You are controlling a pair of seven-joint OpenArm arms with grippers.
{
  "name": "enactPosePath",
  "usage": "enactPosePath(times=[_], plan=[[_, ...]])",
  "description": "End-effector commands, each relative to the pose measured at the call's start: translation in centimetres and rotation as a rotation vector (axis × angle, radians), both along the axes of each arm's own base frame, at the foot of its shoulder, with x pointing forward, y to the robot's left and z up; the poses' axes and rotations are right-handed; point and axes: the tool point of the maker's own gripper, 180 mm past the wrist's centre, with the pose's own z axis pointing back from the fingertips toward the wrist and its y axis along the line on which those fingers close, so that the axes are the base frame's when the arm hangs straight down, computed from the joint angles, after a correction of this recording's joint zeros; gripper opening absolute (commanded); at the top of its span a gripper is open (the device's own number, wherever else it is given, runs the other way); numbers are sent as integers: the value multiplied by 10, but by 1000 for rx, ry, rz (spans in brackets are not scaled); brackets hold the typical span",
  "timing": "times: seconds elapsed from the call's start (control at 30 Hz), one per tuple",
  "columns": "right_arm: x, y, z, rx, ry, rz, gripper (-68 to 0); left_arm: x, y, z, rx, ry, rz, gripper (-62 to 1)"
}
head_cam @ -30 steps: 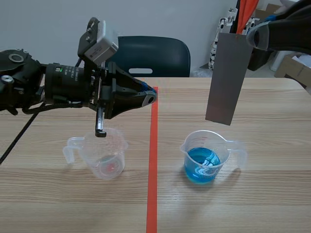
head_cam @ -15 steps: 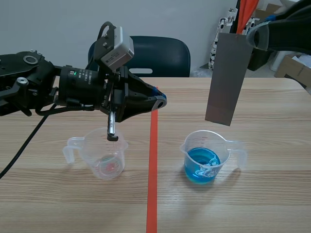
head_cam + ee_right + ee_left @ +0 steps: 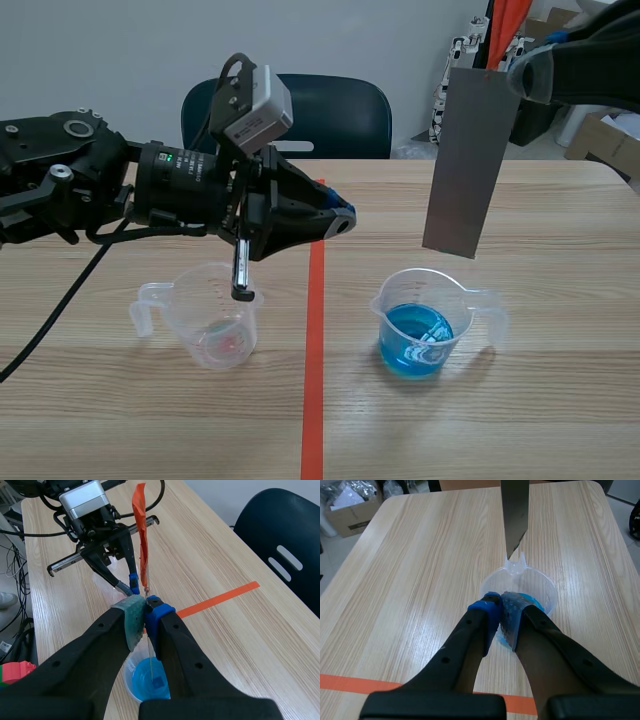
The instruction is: Do the redox reaction experiment. raise the plate out of the solution
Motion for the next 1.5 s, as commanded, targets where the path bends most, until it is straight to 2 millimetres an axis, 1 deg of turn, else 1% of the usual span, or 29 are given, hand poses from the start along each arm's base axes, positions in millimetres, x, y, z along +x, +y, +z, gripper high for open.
enactPosePath(times=[0.0,0.2,0.4,0.47,1.47], plan=[[5,-2,15,13,-41,-8,-669,0,-8,13,-42,-13,-15,-592],[5,-2,15,13,-41,-8,-669,-1,-12,12,-34,-9,-20,-592],[5,-2,15,13,-41,-8,-669,-1,-12,12,-35,-9,-20,-591],[5,-2,15,13,-41,-8,-669,-1,-12,12,-35,-9,-20,-582],[5,-2,15,13,-41,-8,-669,-1,-12,12,-35,-9,-20,-582]])
